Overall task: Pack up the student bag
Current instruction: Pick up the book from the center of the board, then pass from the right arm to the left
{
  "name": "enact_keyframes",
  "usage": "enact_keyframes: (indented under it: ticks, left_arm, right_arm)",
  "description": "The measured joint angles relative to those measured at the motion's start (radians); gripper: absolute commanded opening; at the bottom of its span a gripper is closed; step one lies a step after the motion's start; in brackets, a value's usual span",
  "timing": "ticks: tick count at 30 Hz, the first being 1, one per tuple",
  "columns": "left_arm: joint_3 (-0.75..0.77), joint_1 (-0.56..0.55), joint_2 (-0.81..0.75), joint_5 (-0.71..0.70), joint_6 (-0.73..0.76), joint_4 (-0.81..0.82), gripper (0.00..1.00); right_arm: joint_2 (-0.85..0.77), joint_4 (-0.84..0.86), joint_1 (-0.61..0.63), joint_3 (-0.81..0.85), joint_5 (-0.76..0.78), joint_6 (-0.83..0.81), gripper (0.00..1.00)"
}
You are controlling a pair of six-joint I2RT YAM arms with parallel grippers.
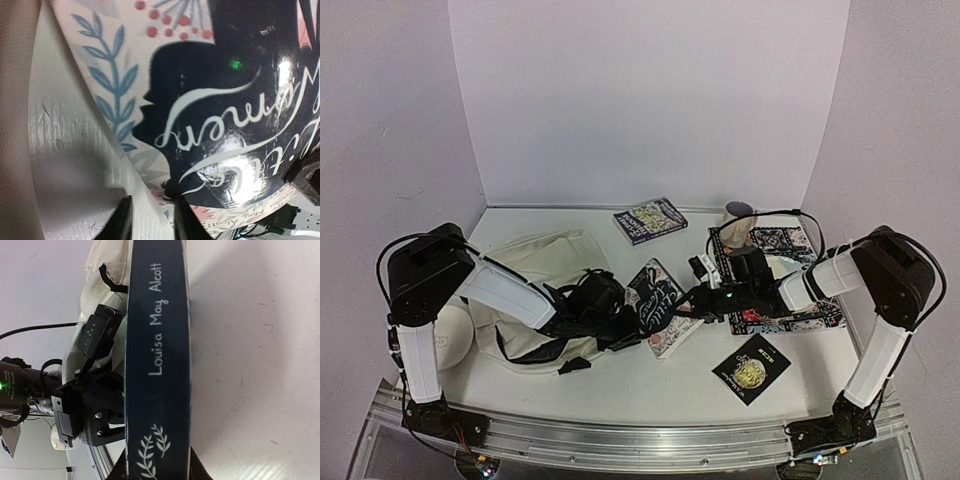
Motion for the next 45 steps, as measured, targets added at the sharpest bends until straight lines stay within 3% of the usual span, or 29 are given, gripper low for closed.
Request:
enact_keyframes:
  ticks: [5, 13, 16, 27, 42, 45]
  left_arm:
    - [-0.026, 0.003, -0.061, -0.001, 0.01, 0.014, 0.5]
    - [-0.046, 0.066, -0.286, -0.016, 0.039, 0.038, 0.91]
    - [-0.052, 0.091, -0.362, -0.025, 0.056, 0.052, 0.99]
    - [-0.066, 0.111, -0.481, -0.032, 0.064, 0.115, 0.99]
    - [-0.13, 0.142, -0.417, 0.119, -0.061, 0.492, 0.99]
    - [-0.13, 0.142, -0.397, 0.146, -0.077, 0.535, 0.93]
  right_arm:
    - [-0.097, -0.054, -0.01, -0.042, 0.0, 0.016, 0.0]
    - [-0.267, -0.076, -0.02, -0.046, 0.007, 0.038, 0.0]
    - [-0.313, -0.079, -0.02, -0.046, 0.021, 0.058, 0.0]
    - [-0.422, 0.062, -0.02, -0.046, 0.032, 0.217, 0.0]
    - [-0.395, 0.31, 0.008, -0.027, -0.01, 0.419, 0.0]
    - [-0.374, 0.334, 0.022, -0.015, -0.014, 0.435, 0.0]
